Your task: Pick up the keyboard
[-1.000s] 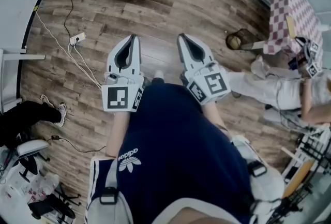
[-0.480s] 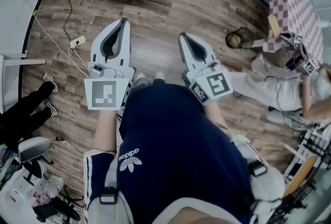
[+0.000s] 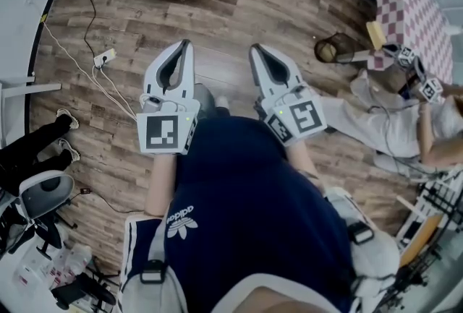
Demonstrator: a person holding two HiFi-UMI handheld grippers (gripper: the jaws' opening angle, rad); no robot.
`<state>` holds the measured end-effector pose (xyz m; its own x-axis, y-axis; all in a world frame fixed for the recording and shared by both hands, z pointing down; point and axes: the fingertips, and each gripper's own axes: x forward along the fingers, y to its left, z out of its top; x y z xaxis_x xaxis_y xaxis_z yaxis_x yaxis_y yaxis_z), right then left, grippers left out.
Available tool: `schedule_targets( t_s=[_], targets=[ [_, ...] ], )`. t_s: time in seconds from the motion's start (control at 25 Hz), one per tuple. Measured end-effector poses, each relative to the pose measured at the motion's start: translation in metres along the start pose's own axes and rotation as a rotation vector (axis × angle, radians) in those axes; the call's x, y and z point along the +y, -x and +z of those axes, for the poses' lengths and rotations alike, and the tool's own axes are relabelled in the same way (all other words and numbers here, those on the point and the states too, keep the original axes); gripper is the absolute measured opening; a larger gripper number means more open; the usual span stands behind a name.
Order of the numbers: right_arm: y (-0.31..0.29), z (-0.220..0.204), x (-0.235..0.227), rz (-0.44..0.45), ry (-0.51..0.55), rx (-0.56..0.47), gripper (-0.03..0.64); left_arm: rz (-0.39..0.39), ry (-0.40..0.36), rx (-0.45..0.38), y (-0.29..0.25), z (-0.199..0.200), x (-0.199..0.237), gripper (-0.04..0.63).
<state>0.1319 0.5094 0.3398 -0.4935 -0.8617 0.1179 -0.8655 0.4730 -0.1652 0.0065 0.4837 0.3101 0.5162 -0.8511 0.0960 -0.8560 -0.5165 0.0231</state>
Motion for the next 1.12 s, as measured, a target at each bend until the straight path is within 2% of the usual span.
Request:
schedule_targets(
  t_s=[0.28,0.48,0.72,0.96,1.12],
  targets=[
    [-0.051,-0.005,-0.026,-0.035,-0.026,0.047,0.003,0.024,0.012,0.052,-0.047,-0.014,0.042,0.003],
    [-0.115,0.011,-0.041,-0.047,-0.038,0.042,0.003,-0.024,0.032,0.067,-0.095,-0.005,0.086,0.003],
    [-0.186,0.033,-0.056,-0.069,-0.038,0.009,0.003,-0.082,0.009,0.072,-0.142,0.008,0.139,0.003],
    [-0.233,0.037,-0.065,-0.094,-0.035,-0.001,0.003,-0.086,-0.009,0.066,-0.175,0.011,0.183,0.002],
    [-0.256,0.038,-0.068,-0.109,-0.023,0.008,0.003,-0.070,0.015,0.080,-0.190,0.005,0.202,0.003]
  ],
)
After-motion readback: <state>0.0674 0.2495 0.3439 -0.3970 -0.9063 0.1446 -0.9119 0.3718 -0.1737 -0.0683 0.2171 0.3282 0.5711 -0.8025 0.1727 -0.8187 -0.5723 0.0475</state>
